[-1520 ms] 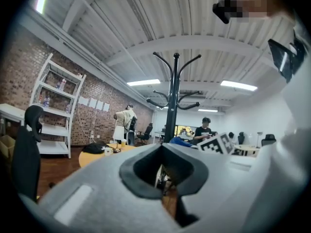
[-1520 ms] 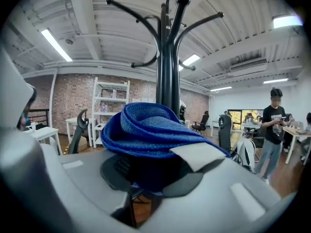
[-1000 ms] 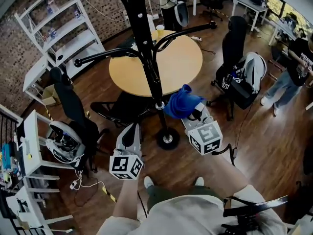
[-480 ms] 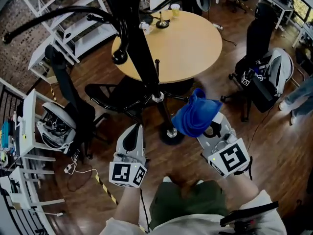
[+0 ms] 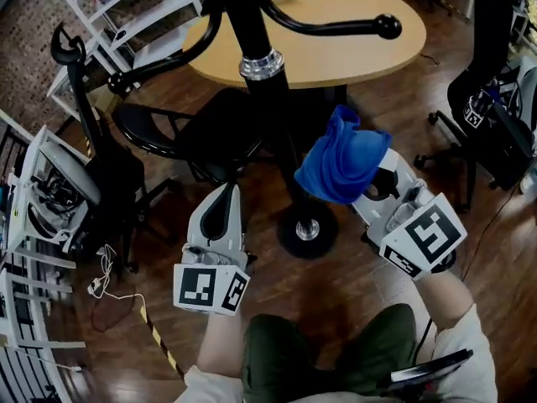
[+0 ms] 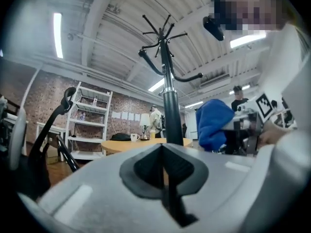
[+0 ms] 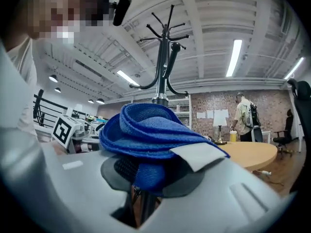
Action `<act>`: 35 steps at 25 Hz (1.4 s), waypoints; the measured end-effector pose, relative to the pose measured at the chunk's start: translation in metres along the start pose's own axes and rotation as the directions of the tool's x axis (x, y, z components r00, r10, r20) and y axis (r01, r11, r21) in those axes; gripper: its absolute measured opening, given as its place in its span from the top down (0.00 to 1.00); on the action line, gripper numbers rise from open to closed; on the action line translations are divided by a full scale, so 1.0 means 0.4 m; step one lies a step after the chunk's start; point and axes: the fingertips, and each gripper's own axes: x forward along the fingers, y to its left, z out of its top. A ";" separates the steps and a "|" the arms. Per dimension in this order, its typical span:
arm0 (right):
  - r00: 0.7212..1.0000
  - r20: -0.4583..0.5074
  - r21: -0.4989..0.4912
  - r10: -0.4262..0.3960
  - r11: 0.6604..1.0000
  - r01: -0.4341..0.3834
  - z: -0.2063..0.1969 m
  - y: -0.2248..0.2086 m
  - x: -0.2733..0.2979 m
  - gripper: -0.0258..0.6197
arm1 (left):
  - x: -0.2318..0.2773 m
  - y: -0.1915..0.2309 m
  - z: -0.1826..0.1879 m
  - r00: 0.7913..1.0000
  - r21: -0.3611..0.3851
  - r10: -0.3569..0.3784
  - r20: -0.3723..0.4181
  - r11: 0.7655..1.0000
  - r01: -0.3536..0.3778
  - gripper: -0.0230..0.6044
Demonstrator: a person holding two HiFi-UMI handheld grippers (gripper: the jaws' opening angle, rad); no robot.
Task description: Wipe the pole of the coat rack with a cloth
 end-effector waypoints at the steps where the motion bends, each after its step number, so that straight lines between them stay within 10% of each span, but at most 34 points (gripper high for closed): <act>1: 1.000 0.013 0.005 0.015 1.000 -0.015 -0.001 -0.001 0.008 0.81 | -0.007 0.014 -0.030 1.000 0.012 0.006 0.000 1.000 -0.006 0.96; 8: 0.982 0.047 -0.050 0.181 0.983 -0.178 0.207 -0.042 0.122 0.81 | -0.046 0.012 -0.102 0.997 -0.020 -0.003 0.074 1.000 0.005 0.96; 12: 0.983 -0.045 -0.056 0.177 0.982 -0.180 0.092 -0.040 0.133 0.81 | -0.086 -0.010 -0.136 0.996 -0.023 0.020 0.082 1.000 -0.018 0.96; 15: 0.981 -0.142 -0.010 0.136 0.990 -0.138 -0.180 -0.021 0.092 0.81 | -0.125 -0.016 -0.179 0.995 -0.002 0.053 0.079 0.999 -0.053 0.96; 21: 0.910 -0.407 0.081 0.078 0.996 -0.049 -1.062 0.154 -0.018 0.81 | -0.165 -0.031 -0.319 0.999 0.007 0.032 0.000 0.999 -0.032 0.96; 24: 0.895 -0.446 0.075 0.022 0.997 0.012 -1.242 0.180 -0.039 0.81 | -0.167 -0.031 -0.342 1.000 0.005 0.022 0.009 1.000 -0.022 0.96; 29: 0.922 -0.383 0.078 -0.055 0.993 0.092 -1.078 0.130 -0.018 0.81 | -0.142 -0.013 -0.371 1.000 -0.011 0.001 0.021 1.000 -0.001 0.96; 35: 0.996 -0.036 -0.012 0.086 0.996 -0.086 -0.334 0.230 0.060 0.81 | -0.162 0.086 -0.374 0.996 -0.058 0.089 0.016 0.994 -0.088 0.96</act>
